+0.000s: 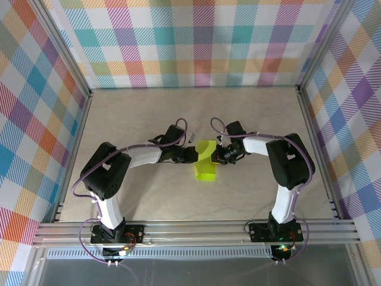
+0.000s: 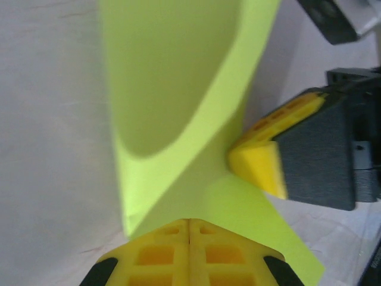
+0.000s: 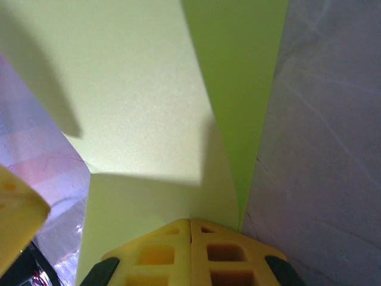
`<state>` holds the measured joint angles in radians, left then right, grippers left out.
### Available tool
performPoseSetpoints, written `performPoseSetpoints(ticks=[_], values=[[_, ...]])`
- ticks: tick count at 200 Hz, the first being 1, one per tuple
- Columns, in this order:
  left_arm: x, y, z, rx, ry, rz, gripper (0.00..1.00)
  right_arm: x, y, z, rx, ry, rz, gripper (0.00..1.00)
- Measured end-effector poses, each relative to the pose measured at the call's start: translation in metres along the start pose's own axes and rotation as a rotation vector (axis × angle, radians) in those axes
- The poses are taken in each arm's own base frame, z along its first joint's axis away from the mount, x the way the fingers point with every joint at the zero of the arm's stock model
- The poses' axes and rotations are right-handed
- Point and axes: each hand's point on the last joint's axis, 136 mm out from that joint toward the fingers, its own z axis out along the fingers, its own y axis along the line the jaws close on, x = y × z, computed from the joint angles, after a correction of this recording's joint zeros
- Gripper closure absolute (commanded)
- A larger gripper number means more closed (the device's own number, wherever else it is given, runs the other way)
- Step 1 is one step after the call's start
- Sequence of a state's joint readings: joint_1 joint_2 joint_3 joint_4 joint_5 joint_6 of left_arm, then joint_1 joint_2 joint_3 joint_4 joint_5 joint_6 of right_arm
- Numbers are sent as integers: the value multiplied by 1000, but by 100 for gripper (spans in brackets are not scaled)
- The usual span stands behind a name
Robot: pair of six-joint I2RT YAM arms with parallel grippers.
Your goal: Fold a paper plane with a square sheet of paper (fold left side to right side)
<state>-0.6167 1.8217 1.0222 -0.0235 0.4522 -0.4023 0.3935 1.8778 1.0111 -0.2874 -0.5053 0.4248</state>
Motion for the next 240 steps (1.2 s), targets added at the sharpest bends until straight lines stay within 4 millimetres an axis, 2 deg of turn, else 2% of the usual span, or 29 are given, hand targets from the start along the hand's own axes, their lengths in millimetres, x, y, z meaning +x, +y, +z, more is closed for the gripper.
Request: performPoseSetpoints(ticks=[27,73,171,240], values=[[0,-10,14,11,19,25,100,0,0,0,-1,0,0,100],[9,9,29,-56,58,13,100,0,0,0,-1,-1,-1,100],[10,11,31,-75,55,24,100,-1,4,-3,-17,-12,-7,100],[11,11,32,-81,54,35,100,-18,34,-13,-132,-67,-35,100]])
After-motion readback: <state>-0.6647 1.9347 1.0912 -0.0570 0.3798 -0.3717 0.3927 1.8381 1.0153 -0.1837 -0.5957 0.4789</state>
